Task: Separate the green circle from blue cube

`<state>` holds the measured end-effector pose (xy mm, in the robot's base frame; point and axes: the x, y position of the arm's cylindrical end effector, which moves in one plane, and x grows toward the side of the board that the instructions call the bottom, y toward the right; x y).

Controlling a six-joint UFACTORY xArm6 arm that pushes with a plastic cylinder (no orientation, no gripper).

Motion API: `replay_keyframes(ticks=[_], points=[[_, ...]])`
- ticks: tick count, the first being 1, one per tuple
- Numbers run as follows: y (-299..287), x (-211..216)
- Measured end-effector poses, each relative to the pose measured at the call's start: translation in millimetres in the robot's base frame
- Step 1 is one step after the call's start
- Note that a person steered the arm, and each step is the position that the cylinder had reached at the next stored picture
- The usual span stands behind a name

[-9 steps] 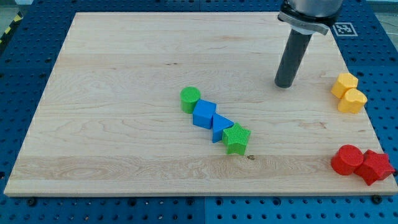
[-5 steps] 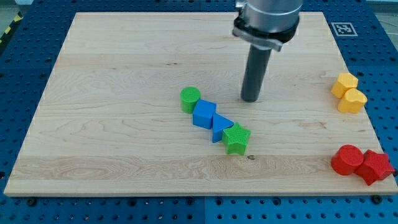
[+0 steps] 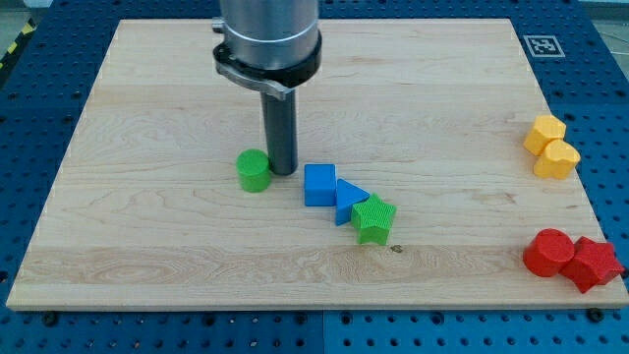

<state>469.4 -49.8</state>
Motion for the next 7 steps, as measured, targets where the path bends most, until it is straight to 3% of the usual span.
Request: replay_keyframes(ticks=[1,2,3,5,7], points=[[-23.6,-12.3],[-19.5,-56.6],[22.4,-91.9],[123.2,-75.0],[187.8,-26.2]])
